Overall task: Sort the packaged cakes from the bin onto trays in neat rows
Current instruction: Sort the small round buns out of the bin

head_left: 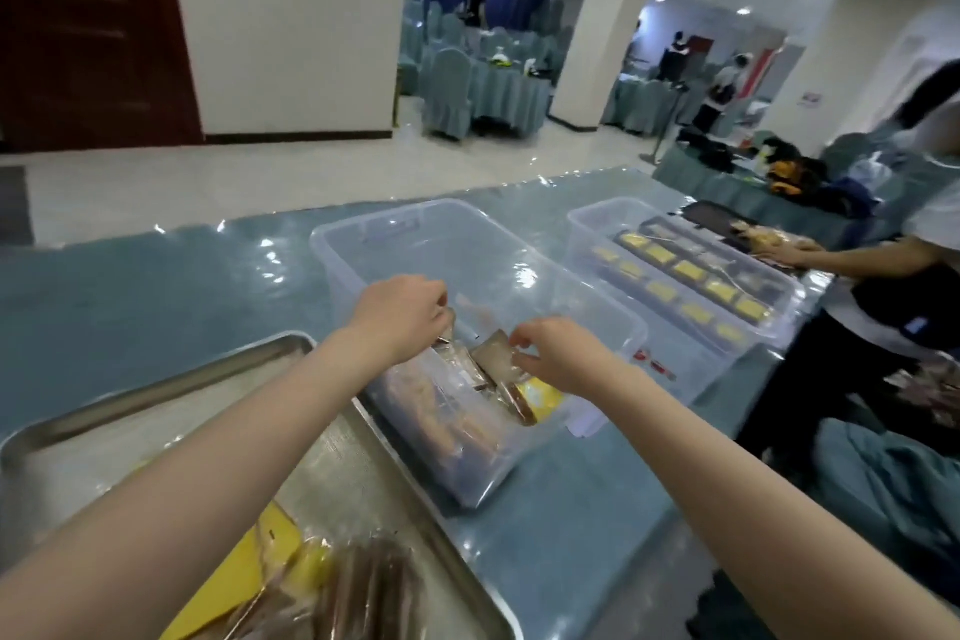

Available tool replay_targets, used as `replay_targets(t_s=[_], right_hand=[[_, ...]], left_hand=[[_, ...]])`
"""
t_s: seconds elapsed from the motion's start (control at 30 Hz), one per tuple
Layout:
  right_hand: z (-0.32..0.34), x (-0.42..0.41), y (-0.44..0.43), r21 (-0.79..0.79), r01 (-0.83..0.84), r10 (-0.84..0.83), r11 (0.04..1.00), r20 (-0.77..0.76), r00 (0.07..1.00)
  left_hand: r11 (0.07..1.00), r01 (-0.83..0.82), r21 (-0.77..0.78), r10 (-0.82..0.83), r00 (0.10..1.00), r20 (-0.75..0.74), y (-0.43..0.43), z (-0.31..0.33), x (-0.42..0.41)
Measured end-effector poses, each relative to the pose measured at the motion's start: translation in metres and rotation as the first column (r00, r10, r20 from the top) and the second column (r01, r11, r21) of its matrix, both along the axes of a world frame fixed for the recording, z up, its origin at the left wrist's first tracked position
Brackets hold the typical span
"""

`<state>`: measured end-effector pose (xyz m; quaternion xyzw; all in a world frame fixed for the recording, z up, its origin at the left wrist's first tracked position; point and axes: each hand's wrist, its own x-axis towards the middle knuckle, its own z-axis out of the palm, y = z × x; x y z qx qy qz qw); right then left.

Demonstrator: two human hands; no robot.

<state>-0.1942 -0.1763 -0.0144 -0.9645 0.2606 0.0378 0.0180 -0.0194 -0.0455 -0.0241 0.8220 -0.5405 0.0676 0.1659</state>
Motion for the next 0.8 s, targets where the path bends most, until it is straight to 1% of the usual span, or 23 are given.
replay_targets(t_s=[0.07,0.13,0.23,0.3,0.37,0.47,0.53,0.57,0.6,0.67,0.7,0.8], right_hand=[[-0.019,0.02,-0.023,0.07,-0.073,0.078,0.995,-0.075,0.994],[-0.041,0.04,-0.046,0.119,-0.148,0.165,0.982,-0.148,0.975],[-0.074,0.066,-0.075,0.159,-0.302,0.335,0.94,-0.254,0.907],[-0.091,0.08,-0.089,0.194,-0.39,0.434,0.9,-0.311,0.846],[-0.104,0.093,-0.097,0.26,-0.468,0.534,0.845,-0.342,0.774],[-0.122,0.105,-0.097,0.382,-0.544,0.664,0.747,-0.397,0.633],[-0.131,0.109,-0.097,0.412,-0.589,0.717,0.695,-0.459,0.525],[-0.134,0.11,-0.098,0.422,-0.608,0.736,0.672,-0.47,0.487],[-0.136,0.11,-0.102,0.437,-0.618,0.753,0.654,-0.457,0.473],[-0.133,0.113,-0.114,0.456,-0.629,0.776,0.63,-0.388,0.497],[-0.129,0.117,-0.123,0.462,-0.628,0.779,0.626,-0.326,0.536],[-0.114,0.133,-0.15,0.561,-0.56,0.698,0.61,-0.045,0.715]], left_hand=[[1.0,0.002,0.02,-0.002,1.0,-0.001,-0.021,-0.011,0.002],[0.999,0.0,0.05,0.002,0.999,-0.033,-0.04,-0.022,0.006],[0.994,-0.003,0.113,0.012,0.997,-0.076,-0.064,-0.032,0.013],[0.984,-0.059,0.168,0.068,0.996,-0.051,-0.076,-0.034,0.016],[0.963,-0.144,0.227,0.158,0.987,-0.043,-0.085,-0.037,0.016],[0.906,-0.257,0.337,0.294,0.954,-0.063,-0.092,-0.045,0.014],[0.872,-0.319,0.37,0.367,0.928,-0.063,-0.095,-0.051,0.015],[0.861,-0.347,0.371,0.395,0.917,-0.058,-0.096,-0.051,0.015],[0.851,-0.375,0.368,0.422,0.905,-0.056,-0.097,-0.051,0.015],[0.831,-0.417,0.368,0.474,0.878,-0.074,-0.1,-0.051,0.014],[0.822,-0.43,0.373,0.494,0.864,-0.093,-0.102,-0.051,0.013],[0.795,-0.44,0.418,0.532,0.837,-0.131,-0.104,-0.052,0.012]])
